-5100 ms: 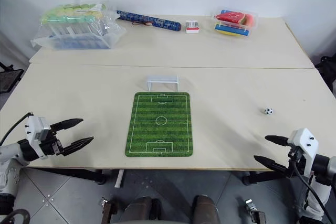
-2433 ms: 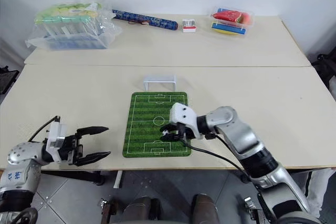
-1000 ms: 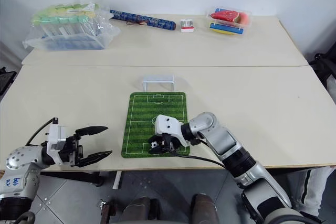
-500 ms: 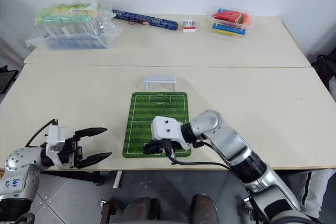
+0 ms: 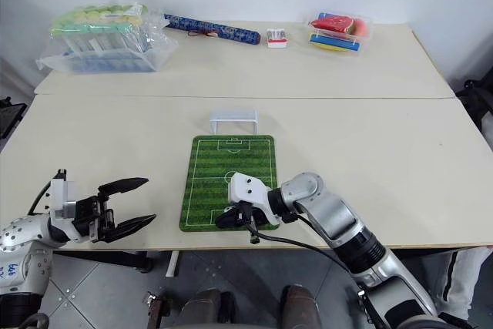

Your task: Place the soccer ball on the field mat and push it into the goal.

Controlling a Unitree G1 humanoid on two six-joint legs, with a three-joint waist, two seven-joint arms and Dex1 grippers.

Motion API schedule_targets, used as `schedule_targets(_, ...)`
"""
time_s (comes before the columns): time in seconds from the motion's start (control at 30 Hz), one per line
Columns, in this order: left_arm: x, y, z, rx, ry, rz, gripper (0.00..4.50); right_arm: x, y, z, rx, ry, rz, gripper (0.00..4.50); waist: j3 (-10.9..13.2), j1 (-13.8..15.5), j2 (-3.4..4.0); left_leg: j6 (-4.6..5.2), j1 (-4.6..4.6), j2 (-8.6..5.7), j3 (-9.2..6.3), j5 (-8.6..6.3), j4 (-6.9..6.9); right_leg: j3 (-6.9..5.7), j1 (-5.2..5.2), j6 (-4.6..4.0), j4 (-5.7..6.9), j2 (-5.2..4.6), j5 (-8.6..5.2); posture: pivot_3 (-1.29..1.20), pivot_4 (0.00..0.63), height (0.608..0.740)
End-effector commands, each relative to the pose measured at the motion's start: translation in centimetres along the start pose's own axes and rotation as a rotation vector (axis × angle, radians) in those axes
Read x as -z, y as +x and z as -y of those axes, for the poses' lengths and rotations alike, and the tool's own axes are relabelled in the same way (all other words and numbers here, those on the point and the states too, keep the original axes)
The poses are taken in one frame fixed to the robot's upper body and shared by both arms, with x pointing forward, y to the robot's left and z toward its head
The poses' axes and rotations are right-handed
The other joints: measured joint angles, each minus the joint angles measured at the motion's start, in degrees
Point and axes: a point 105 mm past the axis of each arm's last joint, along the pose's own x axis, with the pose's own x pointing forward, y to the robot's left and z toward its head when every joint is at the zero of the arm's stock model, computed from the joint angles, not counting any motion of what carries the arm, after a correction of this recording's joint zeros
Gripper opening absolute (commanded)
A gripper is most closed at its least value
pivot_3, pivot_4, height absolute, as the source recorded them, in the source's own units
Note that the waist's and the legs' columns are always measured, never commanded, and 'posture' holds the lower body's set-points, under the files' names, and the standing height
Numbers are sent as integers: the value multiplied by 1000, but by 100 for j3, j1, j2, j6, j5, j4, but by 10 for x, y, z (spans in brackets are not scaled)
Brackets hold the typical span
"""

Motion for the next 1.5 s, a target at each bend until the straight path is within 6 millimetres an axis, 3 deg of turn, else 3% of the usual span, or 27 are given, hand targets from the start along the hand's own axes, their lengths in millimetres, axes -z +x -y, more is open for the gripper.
schedule_targets(0.03,-10,0,-2,-12,33,22,4500,-10,-6,18,51,-60,16,15,0,-2,0,0,0,0,0,0,0,0,0,0,0,0,0,0,150,740)
schedule_targets(0.2,-8,1,-7,-23,39,16,4500,-32,-26,73,242,-150,26,15,1,-31,1,-1,2,3,6,1,1,1,-1,0,1,2,0,0,150,740)
schedule_targets(0.3,-11,5,-14,-36,62,17,4500,-65,-63,119,483,-186,79,15,6,-47,4,-2,1,4,6,1,0,1,-4,0,2,3,0,0,150,740)
schedule_targets(0.4,-14,5,-20,-51,75,24,4500,-80,-87,132,580,-202,122,15,6,-28,4,-4,-1,3,-3,2,0,-1,-5,0,6,3,0,0,150,740)
schedule_targets(0.57,-16,3,-26,-86,85,34,4500,-87,-107,123,596,-188,187,15,5,-34,2,-6,-1,-1,-12,-1,-23,-13,-6,0,4,4,0,0,150,740)
schedule_targets(0.67,-18,2,-29,-113,85,52,4500,-76,-118,109,566,-163,194,15,5,-23,2,-6,-2,-3,-13,-1,-29,-14,-8,0,3,3,0,0,150,740)
schedule_targets(0.77,-20,-1,-31,-139,78,68,4500,-52,-137,86,498,-138,173,571,5,14,1,-5,-3,-6,-16,-1,-28,-13,-6,0,0,2,0,0,150,740)
schedule_targets(0.93,-19,-15,-34,-195,62,63,4500,-10,-175,64,468,-92,107,2303,7,6,-1,1,-2,-8,-3,-5,-14,-10,0,0,-8,-1,0,0,150,740)
schedule_targets(1.13,-18,-41,-37,-263,37,38,4500,23,-215,45,474,-42,94,4416,8,-23,-3,1,5,5,19,-4,-6,-2,1,0,-10,3,0,0,150,740)
schedule_targets(1.27,-18,-54,-36,-290,24,24,4500,36,-227,36,476,-25,95,4467,9,-4,-2,1,6,11,19,-4,-3,1,2,0,-9,2,0,0,150,740)
schedule_targets(1.5,-22,-58,-38,-313,21,23,4500,36,-226,34,494,-21,115,4467,10,6,0,1,7,36,20,-4,1,3,3,0,-7,3,0,0,150,740)
